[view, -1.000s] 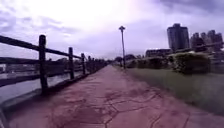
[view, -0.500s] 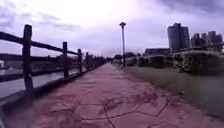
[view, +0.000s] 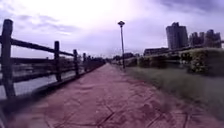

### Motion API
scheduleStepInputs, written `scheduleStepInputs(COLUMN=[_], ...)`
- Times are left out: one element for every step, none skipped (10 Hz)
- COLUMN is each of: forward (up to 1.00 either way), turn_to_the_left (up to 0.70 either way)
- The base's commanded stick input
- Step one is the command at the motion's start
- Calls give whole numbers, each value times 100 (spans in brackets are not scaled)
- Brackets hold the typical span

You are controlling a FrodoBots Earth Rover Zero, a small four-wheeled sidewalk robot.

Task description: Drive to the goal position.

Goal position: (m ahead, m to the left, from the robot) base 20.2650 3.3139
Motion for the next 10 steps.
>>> scheduleStepInputs(forward=[100,100,100,100,100,100,100,100,100,100], turn_to_the_left=[0,0,0,0,0,0,7,18,28,29])
